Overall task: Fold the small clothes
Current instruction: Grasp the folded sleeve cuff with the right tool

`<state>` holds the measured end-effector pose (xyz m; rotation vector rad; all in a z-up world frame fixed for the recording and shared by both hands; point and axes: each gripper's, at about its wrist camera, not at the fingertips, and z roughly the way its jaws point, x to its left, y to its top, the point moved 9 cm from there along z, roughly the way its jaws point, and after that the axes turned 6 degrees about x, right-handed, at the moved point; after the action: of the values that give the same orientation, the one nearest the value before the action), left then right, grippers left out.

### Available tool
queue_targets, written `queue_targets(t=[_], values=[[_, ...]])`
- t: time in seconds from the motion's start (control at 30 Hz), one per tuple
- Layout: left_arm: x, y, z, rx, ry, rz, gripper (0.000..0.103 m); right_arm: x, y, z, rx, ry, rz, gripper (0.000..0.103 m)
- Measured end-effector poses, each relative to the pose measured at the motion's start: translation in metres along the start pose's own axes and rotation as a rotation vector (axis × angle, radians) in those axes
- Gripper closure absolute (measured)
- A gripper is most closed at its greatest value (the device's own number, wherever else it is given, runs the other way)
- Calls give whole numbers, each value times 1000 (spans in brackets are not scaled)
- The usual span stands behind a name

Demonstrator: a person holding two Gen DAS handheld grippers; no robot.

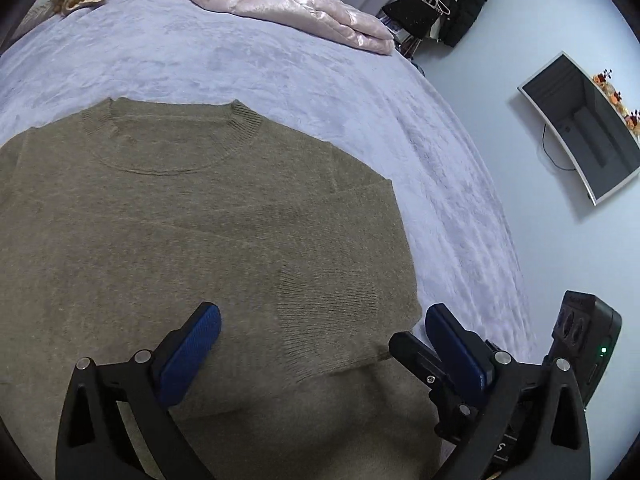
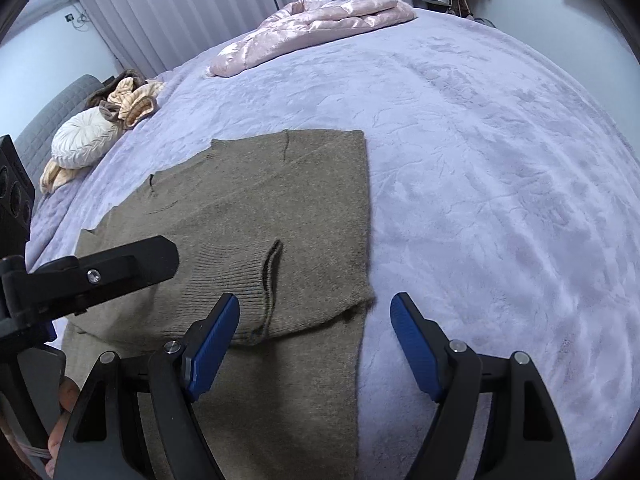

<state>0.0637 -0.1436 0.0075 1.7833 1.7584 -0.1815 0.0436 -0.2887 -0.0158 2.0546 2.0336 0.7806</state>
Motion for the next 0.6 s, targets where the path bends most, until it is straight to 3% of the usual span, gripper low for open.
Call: queue_targets(t=[0.1, 0.33, 0.43, 0.5, 0.57, 0.6], values=[[30, -2, -23, -46, 68, -28, 0, 13, -3, -1, -7, 62, -10, 22], [123, -8, -67, -138, 414, -37, 0, 39, 8, 23, 17, 112, -68, 23], [165, -12, -94, -175, 484, -77, 0, 47, 9, 43, 65, 83, -107, 40], [193, -16, -111, -190, 506, -124, 0, 55, 10, 48, 62, 74, -153, 58], [224, -18, -125, -190, 534, -180, 0, 57, 12, 49, 64, 64, -159, 91], [235, -18, -129, -191, 551, -205, 0, 59, 14, 47, 64, 77, -153, 92]])
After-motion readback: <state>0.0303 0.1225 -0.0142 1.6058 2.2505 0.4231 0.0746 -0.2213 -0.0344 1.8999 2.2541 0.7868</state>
